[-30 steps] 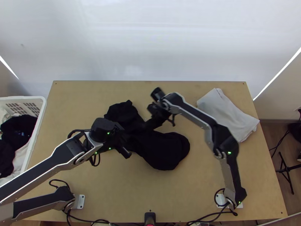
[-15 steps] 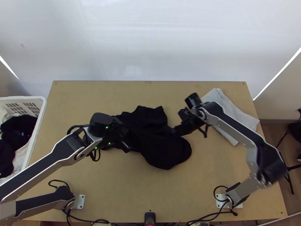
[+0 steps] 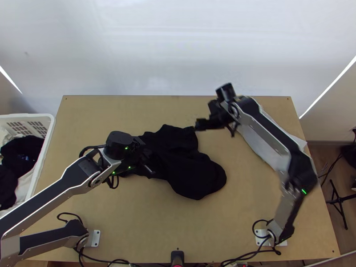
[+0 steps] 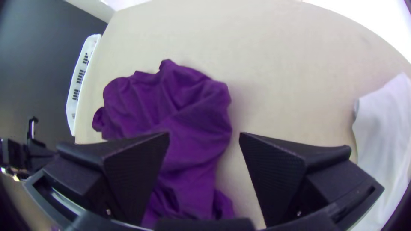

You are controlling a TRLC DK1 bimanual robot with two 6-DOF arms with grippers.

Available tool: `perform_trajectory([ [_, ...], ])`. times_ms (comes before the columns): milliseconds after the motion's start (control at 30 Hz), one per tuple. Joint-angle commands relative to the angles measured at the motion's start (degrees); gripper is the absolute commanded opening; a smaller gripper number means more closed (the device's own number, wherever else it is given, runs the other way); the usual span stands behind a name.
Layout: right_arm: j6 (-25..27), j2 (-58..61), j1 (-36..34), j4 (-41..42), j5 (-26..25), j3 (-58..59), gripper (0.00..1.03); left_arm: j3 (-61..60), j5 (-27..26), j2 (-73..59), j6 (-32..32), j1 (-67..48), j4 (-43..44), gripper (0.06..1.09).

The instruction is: Fold the t-shirt

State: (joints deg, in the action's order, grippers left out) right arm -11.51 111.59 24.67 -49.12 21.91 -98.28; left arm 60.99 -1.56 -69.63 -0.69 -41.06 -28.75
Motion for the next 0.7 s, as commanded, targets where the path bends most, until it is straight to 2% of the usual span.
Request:
perform_trajectory([
  [0, -2.2, 16.9, -0.3, -3.1, -0.3, -19.5, 0.6, 0.3, 0.0, 0.0, 0.3, 0.0, -0.1, 0.09],
  [67, -2.6, 20.2, -0.1, -3.2, -0.1, -22.3, 0.52, 0.4, 0.0, 0.0, 0.5, 0.0, -0.1, 0.09],
  [433, -2.5, 26.7, 1.6, -4.8, 0.0, -26.8, 0.52, 1.8, 0.0, -1.1, 1.3, -0.2, -0.1, 0.09],
  [667, -2.2, 26.8, 2.7, -6.5, 0.0, -26.9, 0.52, 2.2, 0.0, -1.5, 1.4, -0.1, -0.1, 0.09],
])
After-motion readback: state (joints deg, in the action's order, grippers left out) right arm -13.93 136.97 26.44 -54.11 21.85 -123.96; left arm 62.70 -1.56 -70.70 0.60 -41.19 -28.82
